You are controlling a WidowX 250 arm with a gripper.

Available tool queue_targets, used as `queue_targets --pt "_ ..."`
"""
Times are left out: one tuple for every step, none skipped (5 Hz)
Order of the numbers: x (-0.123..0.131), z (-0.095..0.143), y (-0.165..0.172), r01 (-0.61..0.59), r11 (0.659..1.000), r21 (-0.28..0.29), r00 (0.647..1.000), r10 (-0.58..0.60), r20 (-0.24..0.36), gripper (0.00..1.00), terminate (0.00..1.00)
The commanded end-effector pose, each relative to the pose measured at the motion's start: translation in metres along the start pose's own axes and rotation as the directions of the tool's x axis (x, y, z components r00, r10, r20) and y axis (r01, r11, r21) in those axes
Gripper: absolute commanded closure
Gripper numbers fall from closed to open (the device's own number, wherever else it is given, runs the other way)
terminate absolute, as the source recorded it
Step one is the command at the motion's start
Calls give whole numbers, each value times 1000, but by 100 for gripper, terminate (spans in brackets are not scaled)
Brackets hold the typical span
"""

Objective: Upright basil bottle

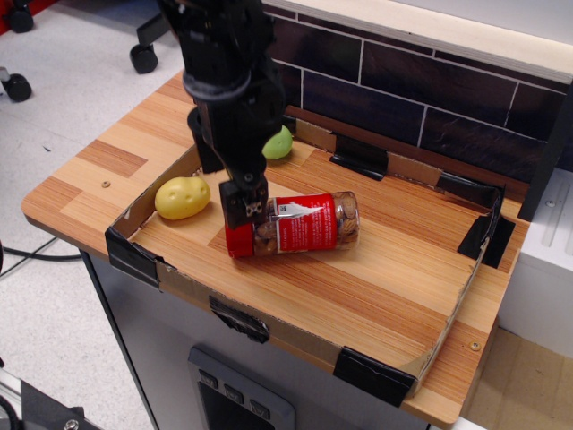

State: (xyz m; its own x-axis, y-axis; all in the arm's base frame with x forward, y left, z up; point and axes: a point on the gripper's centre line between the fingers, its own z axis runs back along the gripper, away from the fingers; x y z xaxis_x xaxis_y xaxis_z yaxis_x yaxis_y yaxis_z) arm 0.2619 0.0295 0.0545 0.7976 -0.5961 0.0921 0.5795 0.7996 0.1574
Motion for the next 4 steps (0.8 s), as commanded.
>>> queue_targets --pt "10 -14 6 29 999 46 999 -27 -28 0 0" --pt "8 -20 3 47 998 43 998 -45 -44 0 0" --pt "9 -26 -2 61 997 48 997 -58 -53 0 0" --pt "9 -33 -5 74 996 50 995 -70 -67 0 0"
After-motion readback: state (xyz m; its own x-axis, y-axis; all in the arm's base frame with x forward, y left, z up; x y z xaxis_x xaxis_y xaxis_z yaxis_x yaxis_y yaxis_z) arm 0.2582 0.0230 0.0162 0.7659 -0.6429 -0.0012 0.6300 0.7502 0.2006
